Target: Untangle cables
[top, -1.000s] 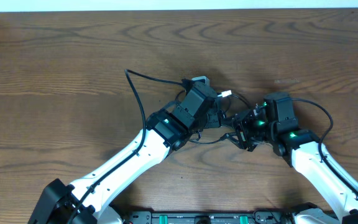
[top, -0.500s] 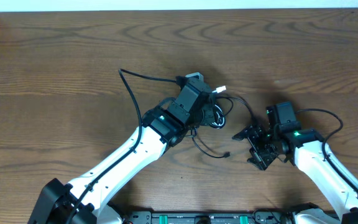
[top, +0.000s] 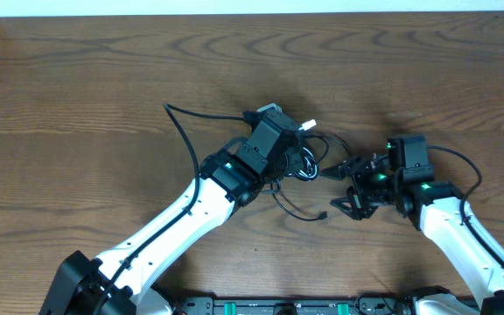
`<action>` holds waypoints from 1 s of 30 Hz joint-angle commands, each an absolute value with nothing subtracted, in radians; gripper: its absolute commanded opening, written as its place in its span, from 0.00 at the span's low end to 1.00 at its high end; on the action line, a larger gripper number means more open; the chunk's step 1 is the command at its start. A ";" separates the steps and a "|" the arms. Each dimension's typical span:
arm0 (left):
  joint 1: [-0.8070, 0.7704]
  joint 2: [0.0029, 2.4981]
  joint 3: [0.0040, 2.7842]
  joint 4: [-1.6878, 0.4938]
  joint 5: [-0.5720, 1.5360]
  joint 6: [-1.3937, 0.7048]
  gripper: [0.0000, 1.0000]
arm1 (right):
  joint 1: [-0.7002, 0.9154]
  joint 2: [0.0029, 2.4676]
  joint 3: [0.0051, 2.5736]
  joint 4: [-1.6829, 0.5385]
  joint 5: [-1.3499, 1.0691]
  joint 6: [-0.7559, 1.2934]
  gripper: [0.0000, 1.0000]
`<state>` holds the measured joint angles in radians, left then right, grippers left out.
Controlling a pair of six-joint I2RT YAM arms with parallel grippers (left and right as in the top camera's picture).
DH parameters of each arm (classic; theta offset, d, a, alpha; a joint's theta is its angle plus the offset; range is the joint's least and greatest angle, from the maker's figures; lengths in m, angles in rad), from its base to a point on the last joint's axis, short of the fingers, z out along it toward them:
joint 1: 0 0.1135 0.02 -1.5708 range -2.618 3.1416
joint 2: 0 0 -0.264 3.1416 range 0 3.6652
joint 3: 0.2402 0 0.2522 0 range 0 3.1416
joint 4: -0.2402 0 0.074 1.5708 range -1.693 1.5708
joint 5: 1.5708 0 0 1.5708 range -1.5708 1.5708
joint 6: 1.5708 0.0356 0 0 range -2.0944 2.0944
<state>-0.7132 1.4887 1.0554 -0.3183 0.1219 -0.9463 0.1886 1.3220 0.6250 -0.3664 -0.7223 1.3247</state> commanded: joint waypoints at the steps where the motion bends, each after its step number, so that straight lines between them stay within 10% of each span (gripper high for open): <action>1: -0.710 1.485 1.073 -0.324 0.124 -1.088 0.08 | 0.228 1.326 0.626 -0.331 -0.711 1.473 0.69; 9: -0.710 1.485 1.073 -0.337 0.126 -1.195 0.08 | 0.297 1.328 0.626 -0.269 -0.630 1.644 0.51; 24: -0.711 1.485 1.073 -0.336 0.150 -1.343 0.08 | 0.326 1.347 0.626 -0.219 -0.540 1.830 0.49; 30: -0.713 1.485 1.073 -0.336 0.150 -1.348 0.08 | 0.340 1.380 0.626 -0.202 -0.508 1.803 0.17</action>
<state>-0.7136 1.4887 1.0554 -0.3351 0.1520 -1.3289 0.3309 1.3632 0.6250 -0.2035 -0.5457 1.8072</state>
